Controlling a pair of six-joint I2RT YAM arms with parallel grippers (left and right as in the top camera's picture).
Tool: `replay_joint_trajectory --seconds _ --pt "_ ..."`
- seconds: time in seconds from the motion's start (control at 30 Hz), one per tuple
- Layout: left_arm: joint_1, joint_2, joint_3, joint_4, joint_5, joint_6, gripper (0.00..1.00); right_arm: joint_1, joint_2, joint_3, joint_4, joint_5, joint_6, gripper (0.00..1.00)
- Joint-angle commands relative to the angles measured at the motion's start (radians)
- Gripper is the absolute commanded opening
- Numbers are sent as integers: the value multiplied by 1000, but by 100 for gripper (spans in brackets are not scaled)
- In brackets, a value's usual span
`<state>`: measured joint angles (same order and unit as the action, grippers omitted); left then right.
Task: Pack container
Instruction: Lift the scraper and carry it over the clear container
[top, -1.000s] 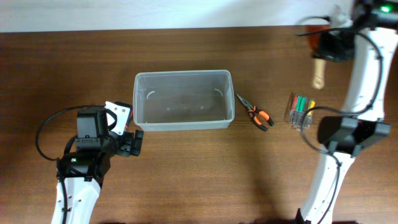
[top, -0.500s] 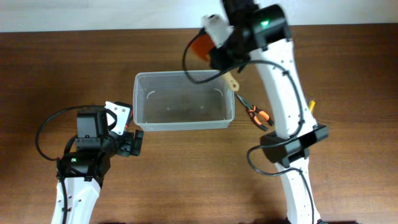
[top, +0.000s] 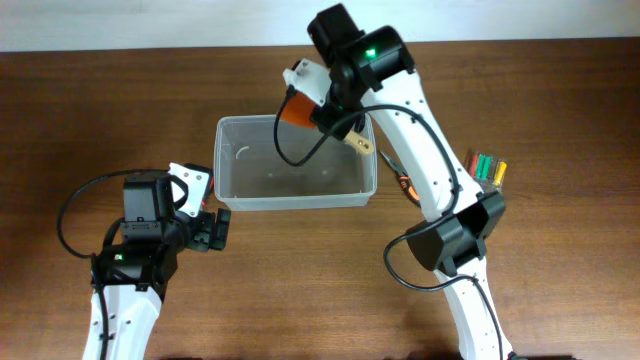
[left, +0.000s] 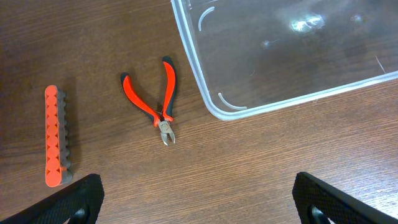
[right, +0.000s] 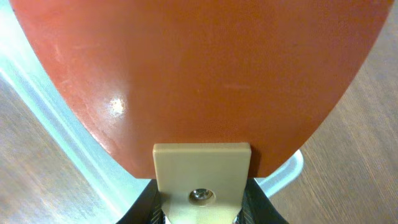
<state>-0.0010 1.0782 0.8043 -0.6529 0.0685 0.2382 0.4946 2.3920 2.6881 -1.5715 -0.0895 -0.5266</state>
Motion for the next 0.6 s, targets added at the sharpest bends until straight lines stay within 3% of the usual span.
replay_joint_trajectory --seconds 0.0,0.3,0.57 --pt "-4 3 19 1 14 -13 99 10 -27 -81 29 23 -66 5" --pt "-4 3 19 1 14 -13 99 22 -27 -321 194 46 -195 4" --pt "-4 3 19 1 14 -13 99 21 -27 -407 337 45 -344 4"
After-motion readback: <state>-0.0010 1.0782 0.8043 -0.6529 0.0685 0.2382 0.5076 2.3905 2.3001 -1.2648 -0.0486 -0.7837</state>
